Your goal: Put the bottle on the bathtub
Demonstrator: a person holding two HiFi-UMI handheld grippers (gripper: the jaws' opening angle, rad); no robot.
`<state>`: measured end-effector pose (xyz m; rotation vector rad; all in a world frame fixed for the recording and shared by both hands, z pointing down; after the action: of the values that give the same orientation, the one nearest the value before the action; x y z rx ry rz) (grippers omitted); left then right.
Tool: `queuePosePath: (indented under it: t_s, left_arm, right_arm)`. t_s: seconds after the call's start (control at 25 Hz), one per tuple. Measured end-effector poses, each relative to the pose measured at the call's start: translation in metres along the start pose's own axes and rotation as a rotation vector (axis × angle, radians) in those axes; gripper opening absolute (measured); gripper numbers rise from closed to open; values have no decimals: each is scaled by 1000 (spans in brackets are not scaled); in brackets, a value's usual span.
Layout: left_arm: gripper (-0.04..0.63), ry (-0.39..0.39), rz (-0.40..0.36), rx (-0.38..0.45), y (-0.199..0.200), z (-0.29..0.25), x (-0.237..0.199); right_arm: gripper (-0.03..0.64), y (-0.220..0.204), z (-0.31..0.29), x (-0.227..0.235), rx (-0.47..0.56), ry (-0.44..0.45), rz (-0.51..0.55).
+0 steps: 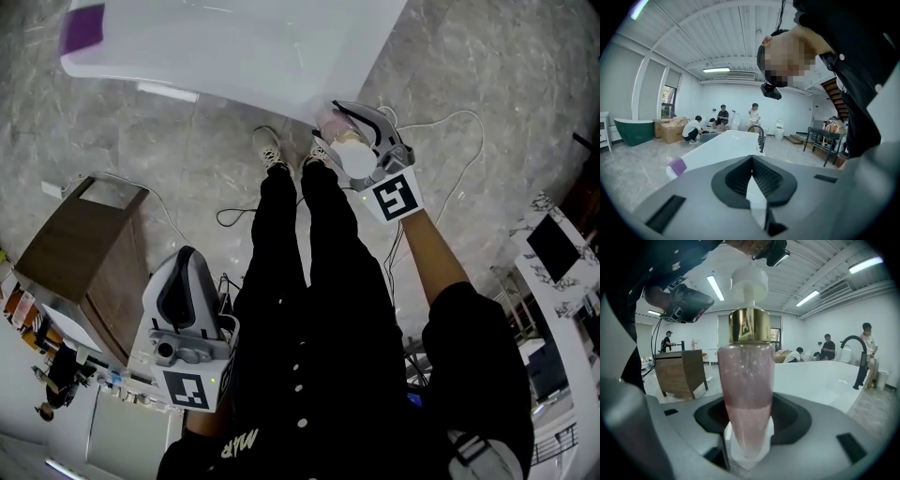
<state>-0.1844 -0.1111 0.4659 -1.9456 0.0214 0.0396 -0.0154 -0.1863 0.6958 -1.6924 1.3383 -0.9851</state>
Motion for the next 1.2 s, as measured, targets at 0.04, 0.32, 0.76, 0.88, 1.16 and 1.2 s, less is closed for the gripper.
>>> queuePosePath:
  t_s: [0.04, 0.32, 0.76, 0.88, 1.16, 1.2]
  left_arm:
    - [11, 1, 0, 0, 0, -1, 0]
    - [11, 5, 17, 15, 8, 1, 2]
    - [11, 31, 6, 139, 72, 11, -5]
    - [11, 32, -5, 196, 102, 17, -7]
    - [11, 36, -34, 289, 154, 21, -11]
    - [11, 33, -37, 295, 158, 23, -10]
  right_arm:
    - [230, -1, 0, -1, -6, 2, 3]
    - [300, 2, 1, 1, 25, 17, -55]
    - [374, 57, 66, -23, -5, 107, -21]
    - [351, 93, 106, -25, 96, 52, -41]
    - [126, 186, 208, -1, 319, -222, -108]
    - [120, 200, 216, -4, 335, -226, -103]
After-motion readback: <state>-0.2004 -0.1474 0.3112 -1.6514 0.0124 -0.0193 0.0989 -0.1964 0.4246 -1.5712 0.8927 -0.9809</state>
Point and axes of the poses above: the fingertips, and each gripper's own axes: z backward along the fingers, x to its right, y out of its top, the point moved 2 cm from there along z, backward along the fingers, and after that the axes turned 15 degrees about y, right-handed, at the moved point
